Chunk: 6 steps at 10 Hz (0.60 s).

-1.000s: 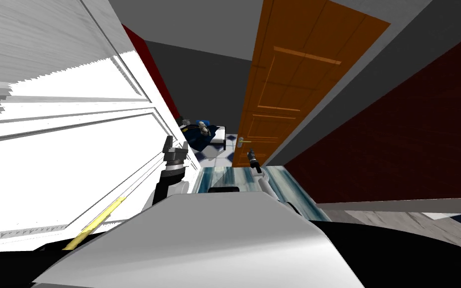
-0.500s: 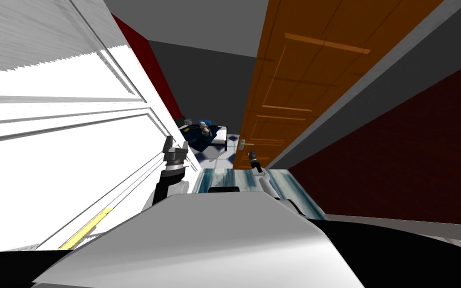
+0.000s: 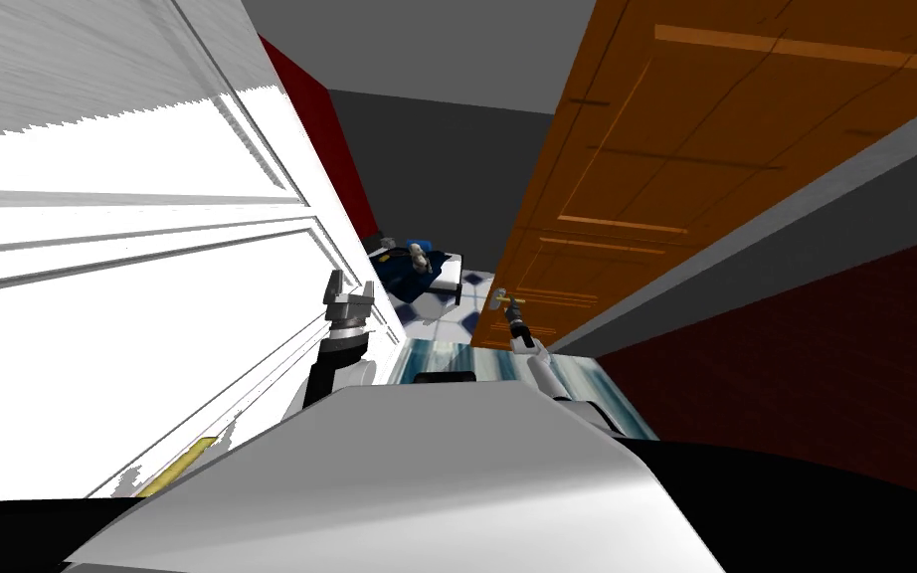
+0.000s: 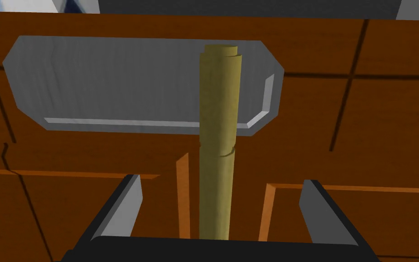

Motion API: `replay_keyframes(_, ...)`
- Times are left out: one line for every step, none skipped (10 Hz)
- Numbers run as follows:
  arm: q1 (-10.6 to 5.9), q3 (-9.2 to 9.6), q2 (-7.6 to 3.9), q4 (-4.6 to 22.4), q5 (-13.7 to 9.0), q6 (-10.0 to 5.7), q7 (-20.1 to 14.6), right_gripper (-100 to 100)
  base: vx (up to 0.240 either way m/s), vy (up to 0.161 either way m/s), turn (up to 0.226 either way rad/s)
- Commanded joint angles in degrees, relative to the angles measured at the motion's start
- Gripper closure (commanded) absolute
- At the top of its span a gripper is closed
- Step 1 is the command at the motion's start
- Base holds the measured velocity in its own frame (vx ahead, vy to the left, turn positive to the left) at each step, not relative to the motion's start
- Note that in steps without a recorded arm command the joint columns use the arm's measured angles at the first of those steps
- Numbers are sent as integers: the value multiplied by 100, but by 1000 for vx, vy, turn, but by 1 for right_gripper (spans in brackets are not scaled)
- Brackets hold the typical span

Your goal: Pull the door open

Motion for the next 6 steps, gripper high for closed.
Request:
replay_keyframes(26, -69, -160, 100, -58, -79, -104, -100, 169, 15, 108)
replay_keyframes(50, -119, -253, 165, -94, -130, -160, -100, 150, 35, 117)
replay_keyframes(11, -84, -204, 191, -72, -128, -122, -100, 68, 13, 23)
replay_keyframes(11, -84, -204, 191, -72, -128, -122, 100, -8, -4, -21)
replay_keyframes(11, -84, -204, 191, -72, -128, -122, 100, -22, -8, 1)
replay_keyframes(11, -84, -204, 191, -72, -128, -122, 100, -21, -4, 11)
